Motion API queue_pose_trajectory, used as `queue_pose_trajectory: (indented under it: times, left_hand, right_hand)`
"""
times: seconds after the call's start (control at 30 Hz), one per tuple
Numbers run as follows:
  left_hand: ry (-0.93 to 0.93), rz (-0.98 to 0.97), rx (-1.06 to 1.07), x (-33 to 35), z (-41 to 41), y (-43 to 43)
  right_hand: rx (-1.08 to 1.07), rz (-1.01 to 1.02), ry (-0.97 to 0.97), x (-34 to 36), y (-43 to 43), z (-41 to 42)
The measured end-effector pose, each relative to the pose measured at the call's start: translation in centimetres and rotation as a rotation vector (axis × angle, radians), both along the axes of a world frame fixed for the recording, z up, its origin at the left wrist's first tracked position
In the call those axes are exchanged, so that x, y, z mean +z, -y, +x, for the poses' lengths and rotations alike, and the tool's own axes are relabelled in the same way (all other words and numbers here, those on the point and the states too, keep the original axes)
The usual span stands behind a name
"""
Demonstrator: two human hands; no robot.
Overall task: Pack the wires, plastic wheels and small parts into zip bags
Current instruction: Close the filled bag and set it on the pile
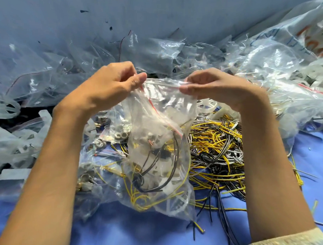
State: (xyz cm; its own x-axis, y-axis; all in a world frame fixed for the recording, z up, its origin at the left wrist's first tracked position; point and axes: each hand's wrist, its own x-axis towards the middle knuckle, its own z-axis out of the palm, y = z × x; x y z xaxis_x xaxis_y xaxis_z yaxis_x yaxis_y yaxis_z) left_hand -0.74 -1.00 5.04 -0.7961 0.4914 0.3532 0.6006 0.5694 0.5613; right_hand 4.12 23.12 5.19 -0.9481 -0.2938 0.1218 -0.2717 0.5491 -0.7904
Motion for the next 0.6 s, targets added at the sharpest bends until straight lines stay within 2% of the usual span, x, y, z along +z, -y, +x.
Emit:
queue_pose_trajectory:
  times: [0.1,0.13,0.2,0.27,0.33,0.43,0.6]
  left_hand:
    - [-0.143,0.353,-0.084,1.1,0.6,-0.4]
    - [-0.187,0.404,-0.087,1.5,0.7,-0.3]
    - [-0.211,0.34,-0.063,1.4,0.7,-0.1]
    - [-0.123,0.166,-0.024,0.5,0.1,0.4]
    - [-0.045,0.056,0.033,-0.3,-0.3,0.8]
    - [-0.016,0.078,0.053,-0.2,-0.4,0.9]
    - [0.061,0.045,-0.071,0.4,0.4,0.8]
  right_hand:
    - [0.036,-0.392,-0.018,0.8,0.4,0.1]
    - [0.029,-0.454,-0.033,1.0,0.5,0.1]
    - [-0.036,-0.373,-0.069,0.8,0.4,-0.2]
    - [-0.063,-0.185,-0.042,0.1,0.0,-0.5]
    - [-0.061,-0.105,0.016,-0.4,-0.4,-0.3]
    - [-0.051,-0.16,0.018,-0.3,-0.3,-0.3]
    - [-0.017,-0.192,-0.006,-0.2,-0.2,-0.4]
